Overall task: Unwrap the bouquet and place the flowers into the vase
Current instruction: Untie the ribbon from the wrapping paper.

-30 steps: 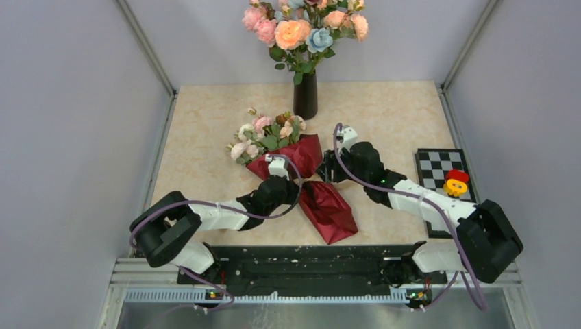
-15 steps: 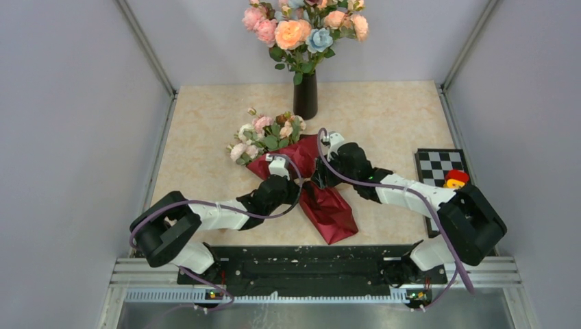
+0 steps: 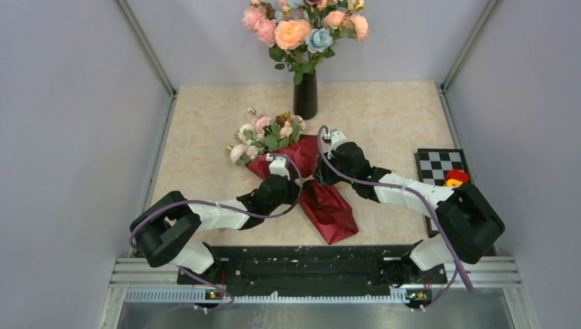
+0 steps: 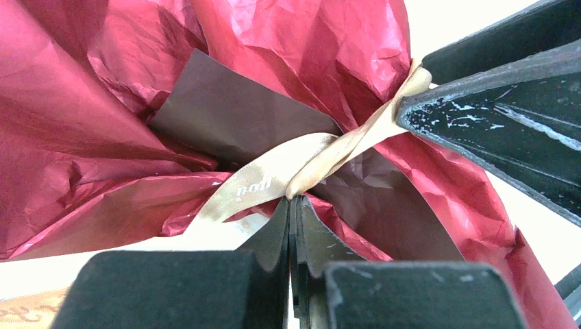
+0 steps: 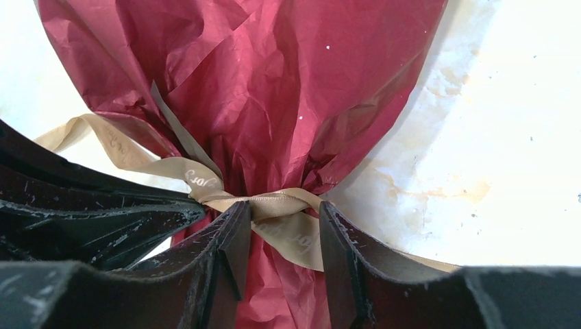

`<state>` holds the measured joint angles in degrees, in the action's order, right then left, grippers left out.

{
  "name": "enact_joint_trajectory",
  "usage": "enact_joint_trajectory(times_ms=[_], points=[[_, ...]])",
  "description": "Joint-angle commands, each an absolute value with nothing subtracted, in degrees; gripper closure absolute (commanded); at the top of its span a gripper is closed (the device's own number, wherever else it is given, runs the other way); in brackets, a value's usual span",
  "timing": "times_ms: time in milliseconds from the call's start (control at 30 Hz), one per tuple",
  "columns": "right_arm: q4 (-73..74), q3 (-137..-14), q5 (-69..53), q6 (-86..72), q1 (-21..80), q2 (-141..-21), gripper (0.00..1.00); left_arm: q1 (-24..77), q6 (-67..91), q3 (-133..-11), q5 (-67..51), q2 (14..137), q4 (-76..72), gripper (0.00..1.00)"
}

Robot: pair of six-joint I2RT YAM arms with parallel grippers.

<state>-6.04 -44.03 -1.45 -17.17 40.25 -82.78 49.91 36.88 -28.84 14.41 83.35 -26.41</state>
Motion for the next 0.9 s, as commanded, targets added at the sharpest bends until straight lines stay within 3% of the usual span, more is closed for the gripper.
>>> enact_joint_trajectory(times_ms=[0, 367, 867], points=[[-8.7, -46.7, -0.3, -18.3, 40.8, -83.5, 0.58, 49.7, 36.0, -30.3, 14.0, 82.3, -26.8, 1.0], [-9.2, -47.9, -0.4, -18.7, 40.8, -84.2, 0.5, 49.7, 36.0, -30.5, 13.6, 82.9, -26.5, 1.0], [-9.0, -47.5, -0.3, -19.0, 40.8, -84.9, 0.56, 49.7, 36.1, -30.5, 13.9, 83.0, -26.4, 1.0]])
